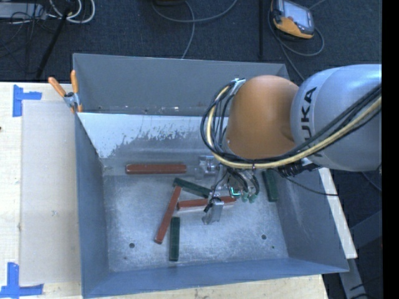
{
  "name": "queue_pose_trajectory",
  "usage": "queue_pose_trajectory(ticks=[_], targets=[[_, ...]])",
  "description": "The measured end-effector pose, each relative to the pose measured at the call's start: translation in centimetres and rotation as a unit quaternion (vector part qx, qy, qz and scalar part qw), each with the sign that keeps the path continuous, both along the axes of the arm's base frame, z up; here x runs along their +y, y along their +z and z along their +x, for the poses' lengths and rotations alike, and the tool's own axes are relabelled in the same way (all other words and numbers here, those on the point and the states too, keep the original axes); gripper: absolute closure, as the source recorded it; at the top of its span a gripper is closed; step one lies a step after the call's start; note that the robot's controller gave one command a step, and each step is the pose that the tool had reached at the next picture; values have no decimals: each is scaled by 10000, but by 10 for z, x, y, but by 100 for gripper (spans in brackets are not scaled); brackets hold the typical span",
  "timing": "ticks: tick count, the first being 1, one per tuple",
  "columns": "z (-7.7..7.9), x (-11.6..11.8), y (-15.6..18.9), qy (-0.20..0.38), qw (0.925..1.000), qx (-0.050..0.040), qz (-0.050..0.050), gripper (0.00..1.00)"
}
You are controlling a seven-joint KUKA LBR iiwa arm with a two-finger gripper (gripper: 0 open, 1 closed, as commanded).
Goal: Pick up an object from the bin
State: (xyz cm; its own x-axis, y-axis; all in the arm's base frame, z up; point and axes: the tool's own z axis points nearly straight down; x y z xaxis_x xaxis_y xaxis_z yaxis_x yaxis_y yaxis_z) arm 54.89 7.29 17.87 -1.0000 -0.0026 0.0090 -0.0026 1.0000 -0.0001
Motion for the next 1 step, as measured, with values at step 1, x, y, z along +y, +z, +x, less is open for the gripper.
queue_pose_trajectory(ticks=[1], targets=[[-10, 0, -28, 892, 9960, -24, 4, 0]])
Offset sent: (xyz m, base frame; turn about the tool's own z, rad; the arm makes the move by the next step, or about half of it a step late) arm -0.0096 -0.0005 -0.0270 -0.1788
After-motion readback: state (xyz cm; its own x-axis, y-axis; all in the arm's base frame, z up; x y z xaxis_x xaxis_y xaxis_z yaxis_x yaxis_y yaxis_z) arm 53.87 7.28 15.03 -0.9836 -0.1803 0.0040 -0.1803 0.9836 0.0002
